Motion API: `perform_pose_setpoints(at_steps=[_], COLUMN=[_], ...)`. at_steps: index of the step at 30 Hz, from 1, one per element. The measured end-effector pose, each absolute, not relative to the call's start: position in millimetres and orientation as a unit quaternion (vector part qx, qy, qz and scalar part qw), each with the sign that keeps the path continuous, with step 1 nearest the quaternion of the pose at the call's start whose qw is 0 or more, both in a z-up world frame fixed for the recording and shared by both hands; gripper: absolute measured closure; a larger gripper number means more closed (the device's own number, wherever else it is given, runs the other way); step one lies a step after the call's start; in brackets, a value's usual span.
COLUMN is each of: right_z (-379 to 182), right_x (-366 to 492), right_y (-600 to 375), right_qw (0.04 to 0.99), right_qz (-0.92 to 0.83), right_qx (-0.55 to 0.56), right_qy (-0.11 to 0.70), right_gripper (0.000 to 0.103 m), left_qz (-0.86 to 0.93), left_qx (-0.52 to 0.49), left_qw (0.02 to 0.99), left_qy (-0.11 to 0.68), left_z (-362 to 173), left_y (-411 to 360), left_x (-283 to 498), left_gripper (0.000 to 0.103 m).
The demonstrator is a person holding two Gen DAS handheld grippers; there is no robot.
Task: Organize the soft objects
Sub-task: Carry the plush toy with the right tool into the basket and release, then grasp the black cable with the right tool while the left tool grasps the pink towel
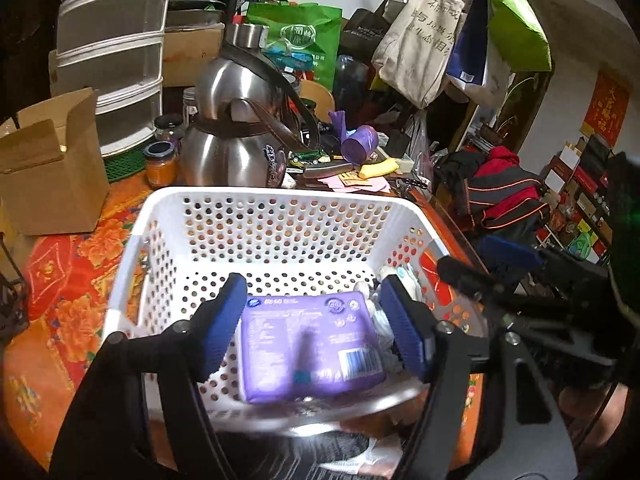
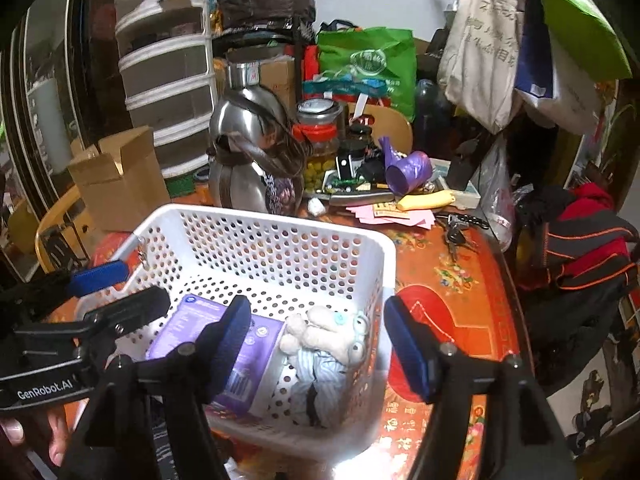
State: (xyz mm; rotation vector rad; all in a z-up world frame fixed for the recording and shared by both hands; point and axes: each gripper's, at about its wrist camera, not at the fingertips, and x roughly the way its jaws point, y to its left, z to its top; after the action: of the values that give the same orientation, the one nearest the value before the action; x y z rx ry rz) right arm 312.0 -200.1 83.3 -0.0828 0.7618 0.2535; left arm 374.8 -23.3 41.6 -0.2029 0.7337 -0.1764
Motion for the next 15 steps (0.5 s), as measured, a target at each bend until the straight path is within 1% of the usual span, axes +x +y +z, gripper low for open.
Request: perform_pose_setpoints(at_steps=[1, 2, 12, 14, 15], right_z=[85, 86, 84, 79, 75], right_x=[308, 305, 259, 237, 227], right_y=[-202, -203, -201, -209, -214], right_qw=[0.920, 0.921, 0.923, 0.926, 0.927], right_qz=[0.125, 0.124, 0.138, 0.142, 0.146], right_qx=[-0.034, -0.031, -0.034, -0.023, -0.017], right_qy=[0.369, 0.368, 0.357, 0.349, 0.346], right_gripper=[0.031, 0.030, 0.030, 0.025, 0.019], left_qz=[-0.090, -0.093, -0.092, -0.090, -0.089], left_qx=[-0.099, -0.099, -0.062, -0.049, -0.044], left_qw=[0.925, 0.925, 0.933, 0.935, 0.936], left_qy=[0.356, 0.355, 0.342, 0.340, 0.338], left_z=[43, 45, 62, 62, 62], left_y=[-20, -19, 0, 7, 11], left_x=[369, 366, 322, 304, 295], left_gripper=[0.031, 0.028, 0.020, 0.018, 0.018])
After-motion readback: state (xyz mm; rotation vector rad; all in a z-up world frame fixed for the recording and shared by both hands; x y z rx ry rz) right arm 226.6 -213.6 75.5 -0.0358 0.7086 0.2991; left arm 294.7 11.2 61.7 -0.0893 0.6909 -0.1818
